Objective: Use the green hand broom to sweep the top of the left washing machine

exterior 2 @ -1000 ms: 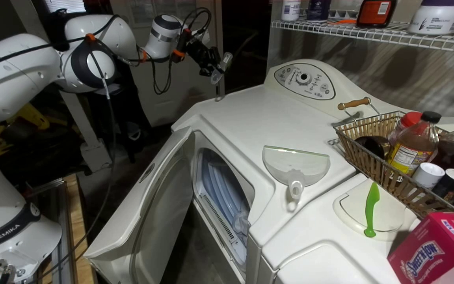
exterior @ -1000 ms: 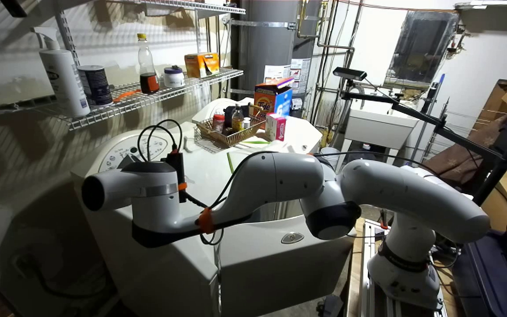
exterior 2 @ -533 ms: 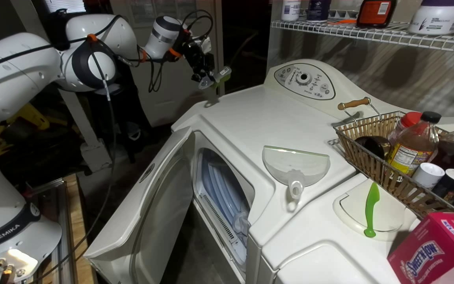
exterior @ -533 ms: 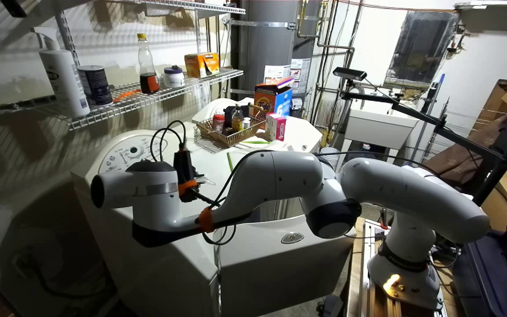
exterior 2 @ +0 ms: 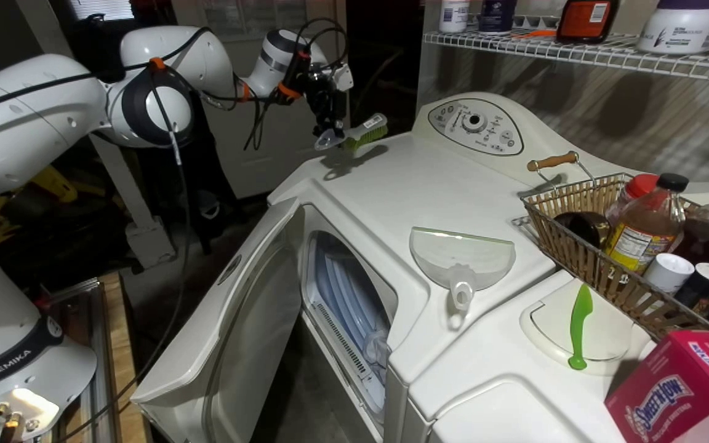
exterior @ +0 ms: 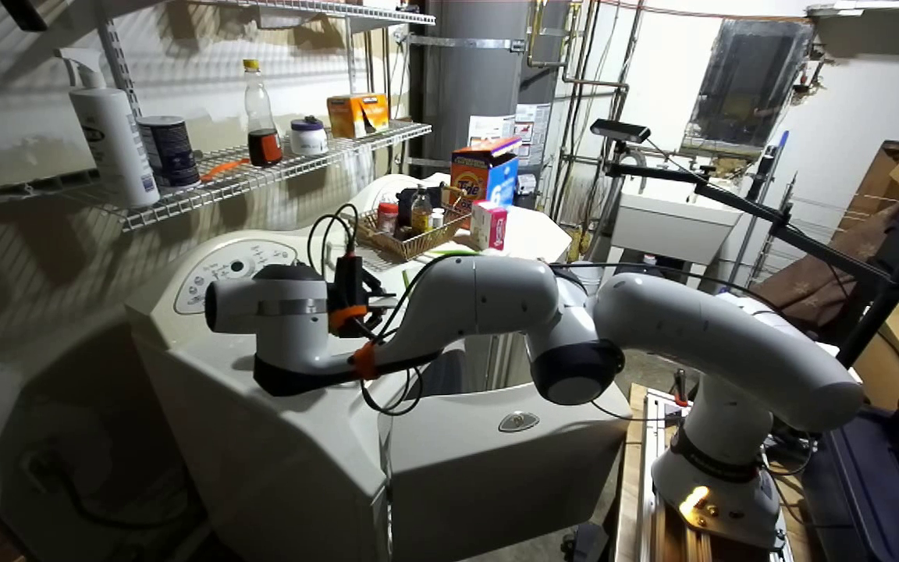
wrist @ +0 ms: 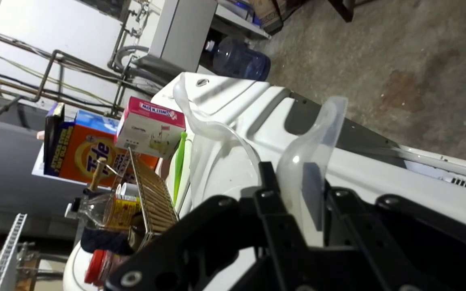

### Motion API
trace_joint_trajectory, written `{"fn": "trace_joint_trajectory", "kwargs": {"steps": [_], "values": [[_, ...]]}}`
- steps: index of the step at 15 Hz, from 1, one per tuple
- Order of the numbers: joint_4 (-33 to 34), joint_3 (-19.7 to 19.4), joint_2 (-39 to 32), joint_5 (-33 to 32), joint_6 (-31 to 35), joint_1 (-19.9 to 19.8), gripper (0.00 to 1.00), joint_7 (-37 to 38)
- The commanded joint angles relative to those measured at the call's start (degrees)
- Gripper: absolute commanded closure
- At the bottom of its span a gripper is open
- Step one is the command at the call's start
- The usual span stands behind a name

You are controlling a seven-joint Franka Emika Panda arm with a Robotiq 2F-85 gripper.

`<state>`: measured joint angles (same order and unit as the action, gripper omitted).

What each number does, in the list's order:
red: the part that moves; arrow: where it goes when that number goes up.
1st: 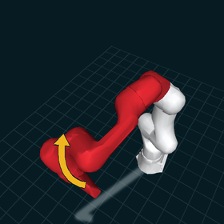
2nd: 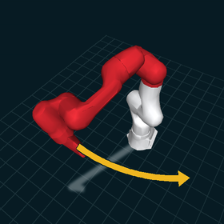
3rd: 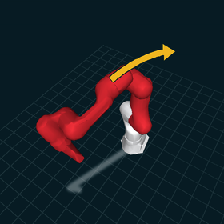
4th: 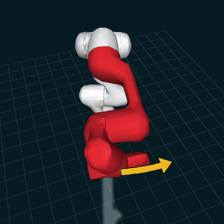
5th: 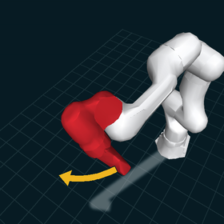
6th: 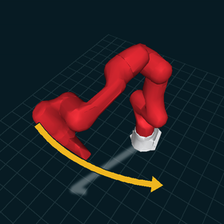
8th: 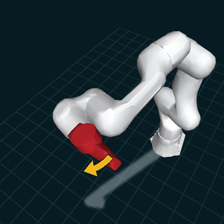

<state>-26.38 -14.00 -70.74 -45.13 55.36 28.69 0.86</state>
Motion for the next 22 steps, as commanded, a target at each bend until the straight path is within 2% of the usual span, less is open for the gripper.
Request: {"fn": "trace_joint_trajectory", "kwargs": {"steps": [1, 5, 10, 12, 16, 20, 22], "values": [[1.9, 0.3, -2.8, 0.6, -2.9, -1.8, 0.95, 1.8], [1.6, 0.0, -5.3, -0.2, -5.4, -1.9, 0.95, 1.2], [2.3, -1.2, -7.5, -1.0, -8.9, -1.5, 0.95, 5.1], [-1.7, -3.1, -5.8, 0.4, -7.0, -0.5, 0.95, 8.6], [-4.6, -8.1, -6.2, 0.6, -7.0, 1.6, 0.95, 10.0], [-5.9, -13.9, -8.3, -0.4, -7.0, 4.1, 0.95, 6.3], [-4.2, -15.2, -10.0, -1.6, -7.0, 4.7, 0.95, 3.0]]}}
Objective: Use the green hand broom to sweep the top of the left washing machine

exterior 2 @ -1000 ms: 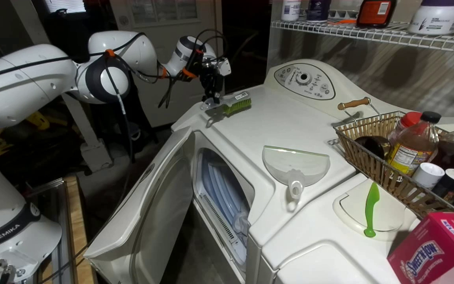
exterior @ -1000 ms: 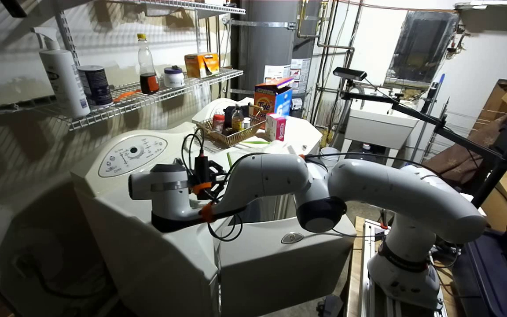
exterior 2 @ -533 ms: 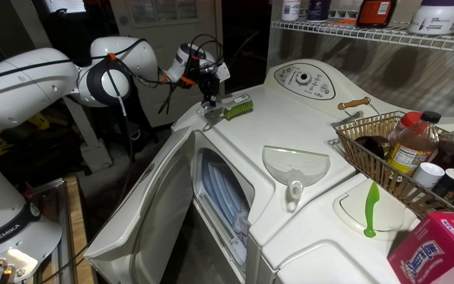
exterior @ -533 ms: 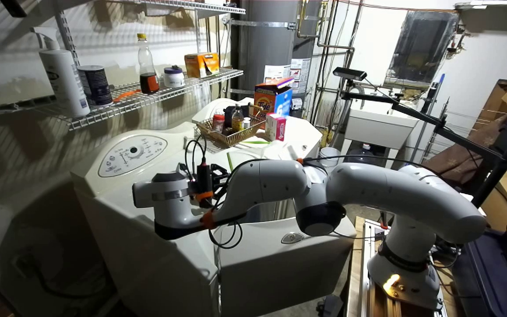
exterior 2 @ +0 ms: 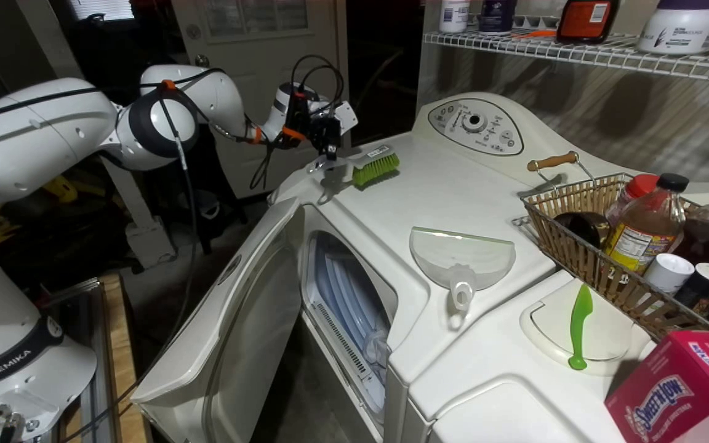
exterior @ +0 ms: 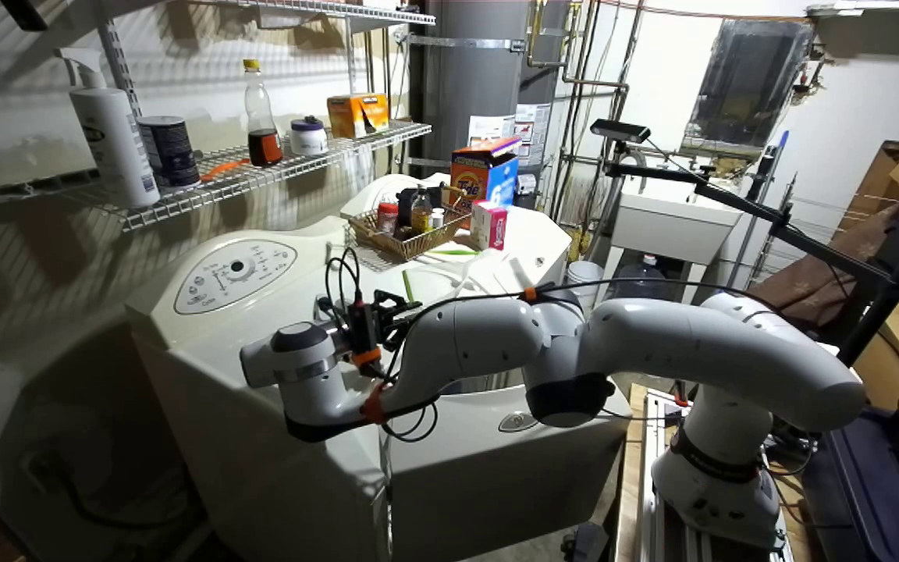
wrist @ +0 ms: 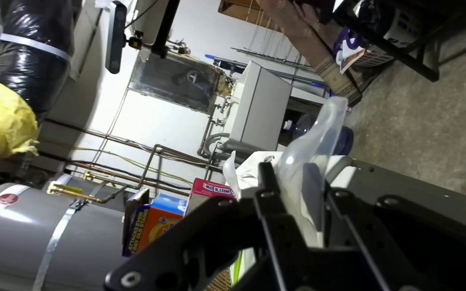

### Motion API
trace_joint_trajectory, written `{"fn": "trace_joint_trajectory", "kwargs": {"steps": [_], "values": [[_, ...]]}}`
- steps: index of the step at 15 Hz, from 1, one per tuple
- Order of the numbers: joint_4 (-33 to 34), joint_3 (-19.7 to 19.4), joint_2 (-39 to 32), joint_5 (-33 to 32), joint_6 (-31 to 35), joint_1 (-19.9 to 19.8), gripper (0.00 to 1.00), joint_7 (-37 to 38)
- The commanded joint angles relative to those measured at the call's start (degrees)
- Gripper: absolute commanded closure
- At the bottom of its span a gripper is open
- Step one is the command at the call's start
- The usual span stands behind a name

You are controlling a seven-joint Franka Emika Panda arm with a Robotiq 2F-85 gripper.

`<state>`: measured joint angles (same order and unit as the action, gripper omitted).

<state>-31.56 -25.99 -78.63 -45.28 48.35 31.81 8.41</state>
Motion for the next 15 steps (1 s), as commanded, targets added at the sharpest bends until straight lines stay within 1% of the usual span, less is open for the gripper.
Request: {"fn": "trace_joint_trajectory", "kwargs": {"steps": [1, 2, 5, 7, 11, 12, 13, 14, 15], "values": [[2.4, -2.9, -3.0, -2.0, 0.0, 1.6, 0.95, -6.6], [3.1, 1.0, -2.9, -5.2, -0.3, 0.7, 0.95, -7.7], [4.0, 3.6, -3.6, -8.0, 0.4, 0.5, 0.95, -12.2], [3.8, 4.9, -3.8, -10.1, 0.1, 0.4, 0.95, -14.5], [3.0, 5.7, -4.2, -14.2, -0.2, 0.6, 0.95, -16.9], [3.0, 5.9, -4.4, -14.9, -0.3, 0.6, 0.69, -16.9], [3.0, 5.9, -4.6, -15.9, -0.3, 0.6, 0.52, -17.1], [2.9, 6.1, -4.7, -16.5, -0.2, 0.6, 0.47, -17.3], [2.9, 6.2, -4.8, -17.1, -0.3, 0.6, 0.39, -17.3]]}}
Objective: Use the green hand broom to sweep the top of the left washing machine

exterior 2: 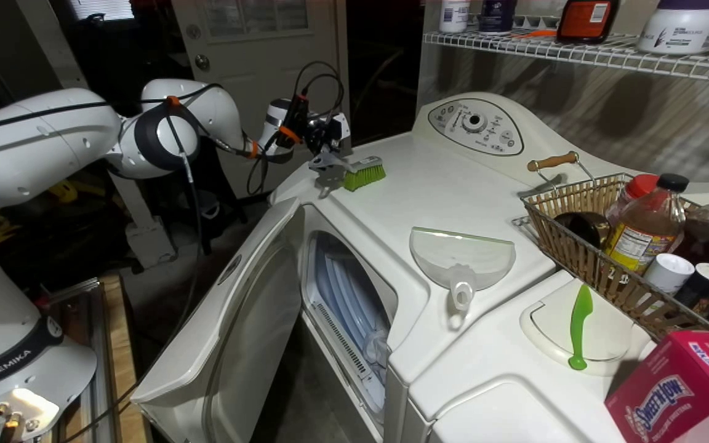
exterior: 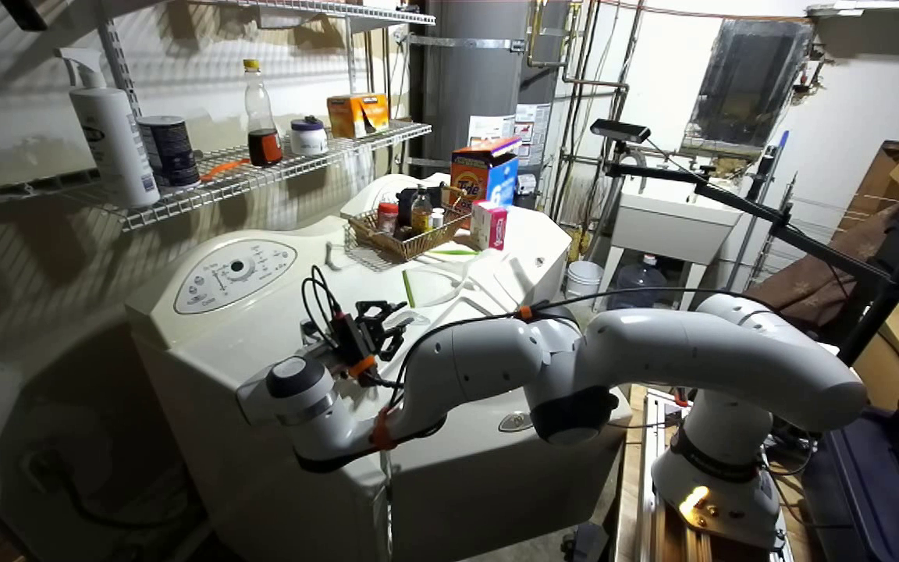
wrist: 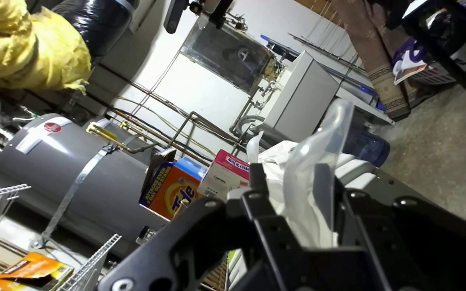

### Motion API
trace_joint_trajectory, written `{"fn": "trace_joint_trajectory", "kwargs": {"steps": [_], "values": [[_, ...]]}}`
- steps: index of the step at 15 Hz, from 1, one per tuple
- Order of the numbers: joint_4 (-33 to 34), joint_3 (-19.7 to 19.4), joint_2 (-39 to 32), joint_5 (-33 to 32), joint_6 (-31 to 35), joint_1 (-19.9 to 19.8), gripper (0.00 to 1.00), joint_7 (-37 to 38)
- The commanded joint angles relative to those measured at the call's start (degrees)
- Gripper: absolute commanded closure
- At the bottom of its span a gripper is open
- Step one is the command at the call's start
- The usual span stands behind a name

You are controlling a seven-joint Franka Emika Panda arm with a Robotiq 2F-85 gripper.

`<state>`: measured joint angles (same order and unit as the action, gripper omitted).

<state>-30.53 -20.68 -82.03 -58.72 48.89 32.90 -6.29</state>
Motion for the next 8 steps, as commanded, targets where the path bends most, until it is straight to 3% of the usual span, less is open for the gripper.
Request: {"fn": "trace_joint_trajectory", "kwargs": {"steps": [1, 2, 3, 5, 8], "values": [[1.9, 1.0, -1.5, -4.2, -0.8, -0.6, 0.33, -2.9], [4.1, -1.5, -3.1, -2.8, -0.8, -0.2, 0.25, -4.3], [4.2, -1.6, -3.1, -2.7, -0.9, -0.2, 0.19, -4.6], [2.3, 1.2, -1.4, -4.4, -0.9, -0.5, 0.04, -3.7], [2.0, 2.7, 0.1, -4.2, -1.1, -0.2, 0.0, -7.3]]}}
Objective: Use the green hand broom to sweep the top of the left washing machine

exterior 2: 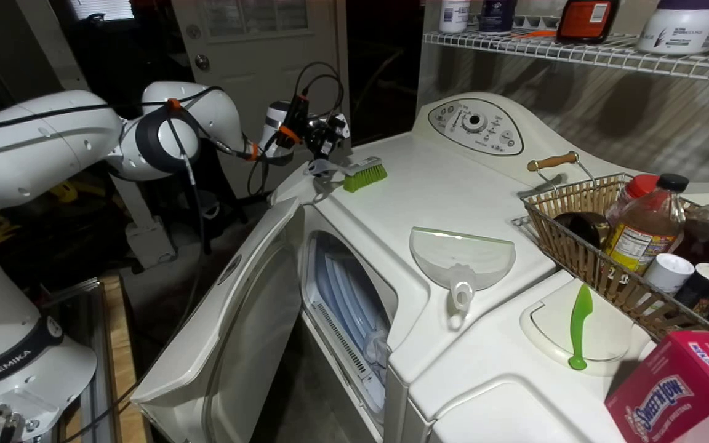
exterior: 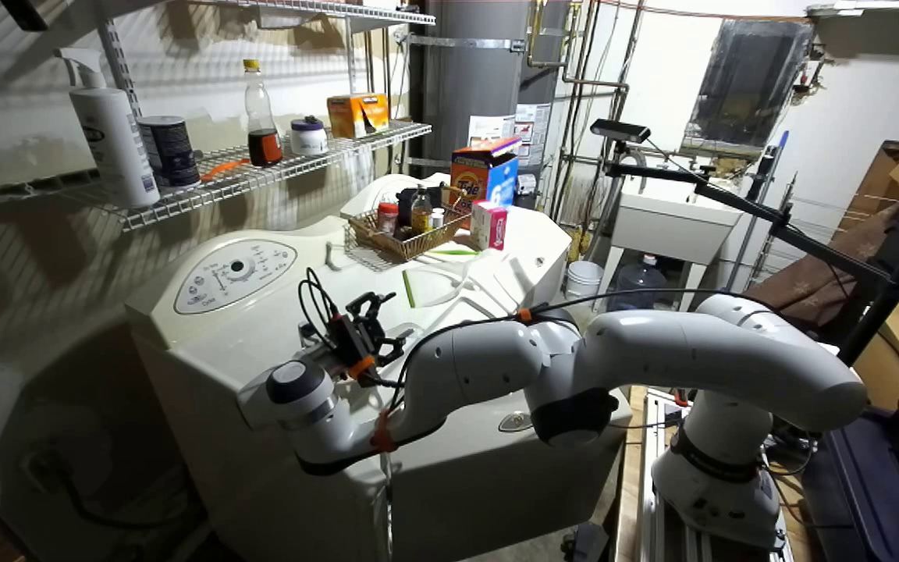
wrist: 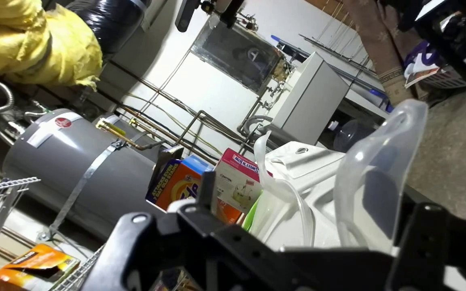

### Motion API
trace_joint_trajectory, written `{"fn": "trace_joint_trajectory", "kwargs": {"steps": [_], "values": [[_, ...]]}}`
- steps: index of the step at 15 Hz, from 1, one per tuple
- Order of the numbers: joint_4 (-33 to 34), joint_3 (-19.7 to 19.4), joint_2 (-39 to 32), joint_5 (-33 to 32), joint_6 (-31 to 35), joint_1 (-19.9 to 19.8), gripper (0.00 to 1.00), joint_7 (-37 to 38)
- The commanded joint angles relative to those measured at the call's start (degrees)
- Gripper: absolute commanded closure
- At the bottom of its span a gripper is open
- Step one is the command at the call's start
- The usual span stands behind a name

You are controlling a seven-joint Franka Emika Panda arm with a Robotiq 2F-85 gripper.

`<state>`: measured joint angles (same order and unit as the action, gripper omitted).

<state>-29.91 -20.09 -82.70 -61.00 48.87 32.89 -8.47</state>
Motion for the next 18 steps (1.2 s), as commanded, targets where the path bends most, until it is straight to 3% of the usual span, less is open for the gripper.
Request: {"fn": "trace_joint_trajectory", "kwargs": {"steps": [1, 7, 8, 9, 18], "values": [[1.2, 2.5, 1.4, -1.7, -1.3, 0.0, 0.0, -6.6], [1.1, 6.1, 5.4, 0.1, -0.5, 0.1, 0.0, -14.2], [4.3, 5.1, 3.6, 0.9, -0.9, 0.0, 0.0, -16.3], [1.0, 6.8, 5.7, 0.5, -0.5, -0.2, 0.0, -15.1], [2.6, 8.3, 3.6, 0.4, 0.8, -2.6, 0.0, -11.2]]}}
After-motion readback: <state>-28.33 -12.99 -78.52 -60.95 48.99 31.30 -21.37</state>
